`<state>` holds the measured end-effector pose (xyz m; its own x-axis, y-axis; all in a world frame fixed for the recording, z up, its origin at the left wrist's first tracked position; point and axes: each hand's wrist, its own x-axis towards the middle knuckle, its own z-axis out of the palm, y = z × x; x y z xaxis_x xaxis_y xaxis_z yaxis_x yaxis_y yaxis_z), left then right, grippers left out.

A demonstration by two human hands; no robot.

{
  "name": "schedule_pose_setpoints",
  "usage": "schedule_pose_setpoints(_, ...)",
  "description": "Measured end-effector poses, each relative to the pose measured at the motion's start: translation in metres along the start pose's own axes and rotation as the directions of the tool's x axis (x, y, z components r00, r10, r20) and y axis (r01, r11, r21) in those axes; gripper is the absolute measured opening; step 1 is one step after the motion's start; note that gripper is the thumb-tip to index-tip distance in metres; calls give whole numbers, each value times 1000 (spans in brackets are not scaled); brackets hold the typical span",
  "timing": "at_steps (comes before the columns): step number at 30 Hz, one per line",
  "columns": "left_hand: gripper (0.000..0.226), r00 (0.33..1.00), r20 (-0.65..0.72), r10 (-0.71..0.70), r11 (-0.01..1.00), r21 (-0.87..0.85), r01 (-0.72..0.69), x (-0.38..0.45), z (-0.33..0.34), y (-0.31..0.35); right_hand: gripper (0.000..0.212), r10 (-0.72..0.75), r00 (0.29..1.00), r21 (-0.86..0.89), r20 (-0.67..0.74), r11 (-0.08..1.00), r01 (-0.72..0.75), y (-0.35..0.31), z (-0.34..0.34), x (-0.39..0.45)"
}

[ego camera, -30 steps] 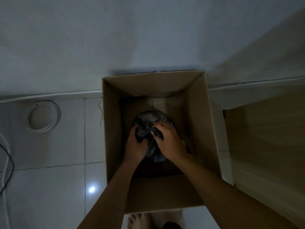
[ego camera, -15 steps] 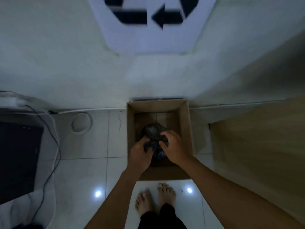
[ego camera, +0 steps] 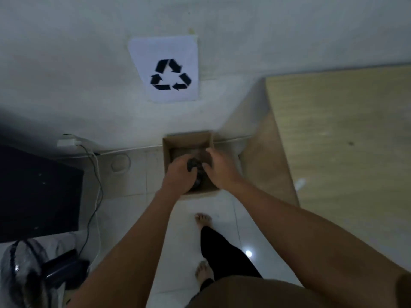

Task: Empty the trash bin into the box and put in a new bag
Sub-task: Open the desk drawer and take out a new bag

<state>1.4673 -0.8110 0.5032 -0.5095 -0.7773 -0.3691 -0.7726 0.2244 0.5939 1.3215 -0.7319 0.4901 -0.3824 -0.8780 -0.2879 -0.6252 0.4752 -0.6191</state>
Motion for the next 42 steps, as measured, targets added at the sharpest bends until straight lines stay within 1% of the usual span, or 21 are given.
schedule_pose_setpoints(2, 45, 998, -14, 60, 998, -7, -60, -27, 6, 24, 57, -11, 997, 6, -76, 1000, 11, 0, -26, -35)
schedule_pose_setpoints(4, 47, 993, -12, 118, 993, -3, -118, -54, 17, 50, 58, -17, 993, 15, -119, 1000, 19, 8, -48, -71)
schedule_pose_setpoints(8, 49, 979, -13, 205, 977, 63, -204, -98, 47, 109, 57, 42, 990, 80, -137, 996, -32, 45, -95, -136)
schedule_pose_setpoints(10, 48, 959, -42, 281, 958, 74, -278, -116, 65, 144, 61, 63, 987, 103, -150, 994, -47, 71, -122, -165)
schedule_pose_setpoints(12, 46, 934, -57, 353, 932, 110, -346, -132, 86, 185, 57, 77, 980, 120, -184, 991, -55, 100, -151, -194)
schedule_pose_setpoints(14, 43, 913, -35, 407, 906, 141, -399, -145, 114, 227, 52, 109, 963, 146, -245, 986, -75, 136, -179, -222)
schedule_pose_setpoints(17, 44, 892, 5, 451, 886, 116, -449, -158, 169, 294, 50, 158, 935, 168, -317, 980, -108, 200, -220, -264)
schedule_pose_setpoints(20, 46, 871, 34, 490, 863, 119, -491, -172, 234, 353, 49, 175, 924, 166, -340, 978, -124, 267, -262, -304)
schedule_pose_setpoints(24, 50, 846, 77, 528, 836, 125, -534, -189, 317, 428, 51, 234, 905, 165, -355, 969, -186, 355, -317, -352)
schedule_pose_setpoints(30, 48, 787, 177, 591, 784, 104, -612, -190, 418, 549, 52, 346, 857, 244, -382, 932, -268, 482, -398, -387)
schedule_pose_setpoints(36, 45, 735, 221, 641, 742, 69, -667, -150, 516, 675, 51, 435, 821, 280, -370, 895, -347, 607, -485, -387)
schedule_pose_setpoints(39, 43, 745, 250, 618, 763, 35, -645, -134, 561, 728, 52, 477, 801, 296, -363, 874, -386, 661, -530, -386)
schedule_pose_setpoints(42, 42, 738, 282, 613, 765, 20, -644, -126, 597, 777, 52, 483, 807, 272, -341, 872, -407, 708, -572, -387)
